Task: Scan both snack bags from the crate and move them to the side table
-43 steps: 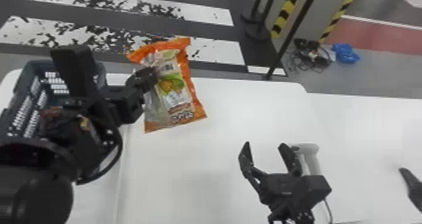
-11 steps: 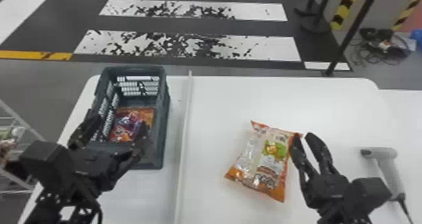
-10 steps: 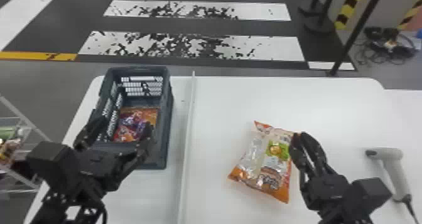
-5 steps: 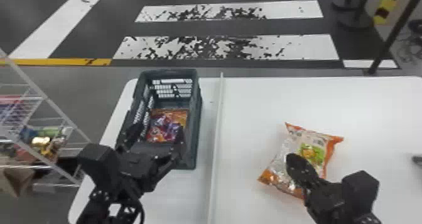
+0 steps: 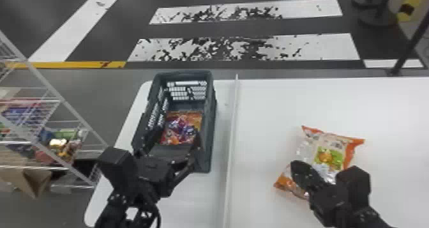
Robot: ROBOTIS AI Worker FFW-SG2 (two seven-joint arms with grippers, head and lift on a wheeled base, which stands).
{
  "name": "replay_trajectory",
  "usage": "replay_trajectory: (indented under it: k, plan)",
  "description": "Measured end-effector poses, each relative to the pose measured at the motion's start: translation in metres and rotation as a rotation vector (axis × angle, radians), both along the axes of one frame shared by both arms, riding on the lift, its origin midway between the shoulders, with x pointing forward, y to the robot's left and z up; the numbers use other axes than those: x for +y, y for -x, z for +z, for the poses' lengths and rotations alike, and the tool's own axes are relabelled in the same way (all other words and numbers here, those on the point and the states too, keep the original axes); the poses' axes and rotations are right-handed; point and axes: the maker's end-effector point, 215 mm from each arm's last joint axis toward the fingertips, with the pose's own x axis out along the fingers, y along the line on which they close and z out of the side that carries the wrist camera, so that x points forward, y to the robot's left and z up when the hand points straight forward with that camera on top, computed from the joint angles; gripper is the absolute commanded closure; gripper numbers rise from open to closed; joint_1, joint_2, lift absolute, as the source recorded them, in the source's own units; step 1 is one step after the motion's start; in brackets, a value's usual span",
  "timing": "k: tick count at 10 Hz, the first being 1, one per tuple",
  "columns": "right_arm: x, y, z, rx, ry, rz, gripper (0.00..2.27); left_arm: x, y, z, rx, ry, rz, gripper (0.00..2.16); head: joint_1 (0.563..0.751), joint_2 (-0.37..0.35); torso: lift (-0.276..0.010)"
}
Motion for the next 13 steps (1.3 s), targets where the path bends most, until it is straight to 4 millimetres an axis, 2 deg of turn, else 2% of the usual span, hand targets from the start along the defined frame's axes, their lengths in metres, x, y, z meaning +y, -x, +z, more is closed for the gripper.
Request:
replay_trajectory:
  k: [1, 3, 7, 10, 13]
  plan:
    - [-0.001, 0.002, -0.006, 0.017, 0.015, 0.003, 2.13, 0.000, 0.000, 0.000, 0.000, 0.000, -0.001, 0.09, 0.695, 0.195, -0.075]
    - [-0.015, 0.004, -0.016, 0.049, 0.038, -0.003, 2.13, 0.000, 0.000, -0.003, 0.005, 0.000, -0.003, 0.09, 0.695, 0.180, -0.075]
    - [-0.076, 0.002, -0.018, 0.067, 0.066, -0.037, 2.13, -0.005, -0.001, -0.007, 0.010, 0.006, -0.013, 0.09, 0.695, 0.087, -0.075]
    - [-0.100, 0.010, -0.013, 0.086, 0.041, 0.038, 2.13, -0.007, -0.001, -0.011, 0.018, 0.014, -0.019, 0.09, 0.695, 0.044, -0.075]
    - [-0.130, 0.011, -0.010, 0.089, 0.069, 0.042, 2.13, -0.006, 0.000, -0.016, 0.026, 0.016, -0.020, 0.09, 0.695, -0.005, -0.075]
